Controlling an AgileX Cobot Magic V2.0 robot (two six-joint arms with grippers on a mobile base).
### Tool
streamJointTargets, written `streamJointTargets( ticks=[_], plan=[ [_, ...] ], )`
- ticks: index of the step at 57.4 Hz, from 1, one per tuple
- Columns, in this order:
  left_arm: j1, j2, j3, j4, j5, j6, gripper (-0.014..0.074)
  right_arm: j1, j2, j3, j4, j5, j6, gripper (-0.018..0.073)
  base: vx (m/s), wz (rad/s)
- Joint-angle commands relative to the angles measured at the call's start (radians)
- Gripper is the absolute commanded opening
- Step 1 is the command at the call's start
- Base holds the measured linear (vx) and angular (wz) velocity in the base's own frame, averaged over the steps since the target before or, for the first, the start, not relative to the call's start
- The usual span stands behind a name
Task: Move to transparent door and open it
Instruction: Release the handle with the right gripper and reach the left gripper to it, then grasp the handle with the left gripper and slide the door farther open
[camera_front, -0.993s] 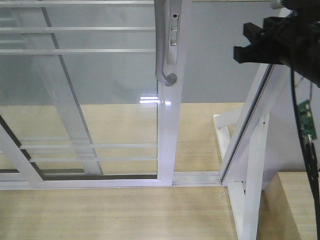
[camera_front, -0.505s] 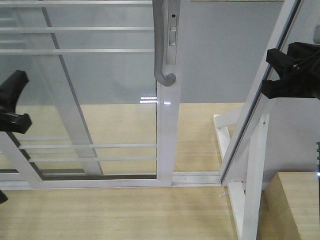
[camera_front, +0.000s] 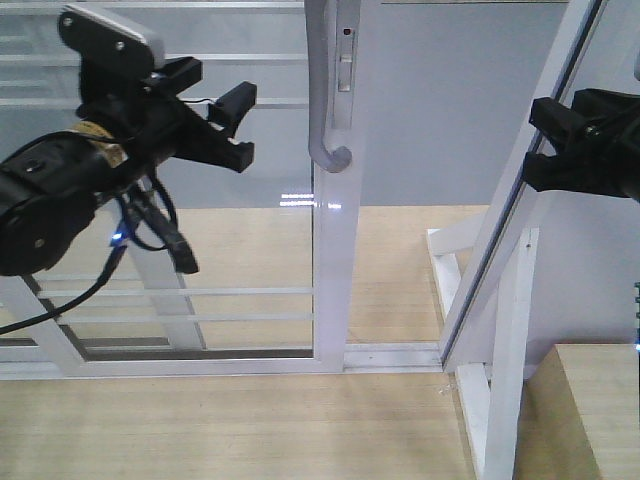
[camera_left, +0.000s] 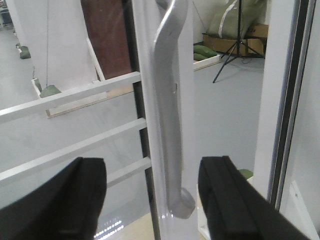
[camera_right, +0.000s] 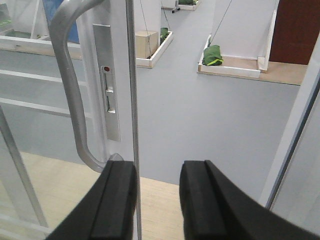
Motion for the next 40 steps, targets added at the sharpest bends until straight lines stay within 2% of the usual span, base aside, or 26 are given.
streamJointTargets(
  ticks=[1,15,33,40],
  plan=[
    [-0.026,0.043,-0.101,-0.006,-0.108,-0.006,0.0526,-0.004,-0.016,-0.029,0.003,-0.047,-0.002,0.0302,0.0,0.0],
    [-0.037,0.242,-0.318,-0.014,-0.107,-0.006,0.0525,-0.004,-0.016,-0.029,0.003,-0.047,-0.002,0.0302,0.0,0.0],
    [-0.036,0.403,-0.543,-0.02,-0.055,-0.001,0.0525,-0.004,-0.016,-0.029,0.008,-0.047,-0.002,0.0302,0.0,0.0],
    [-0.03,0.456,-0.621,-0.024,-0.047,0.03,0.0525,-0.004,-0.016,-0.029,0.029,-0.047,-0.002,0.0302,0.0,0.0]
  ],
)
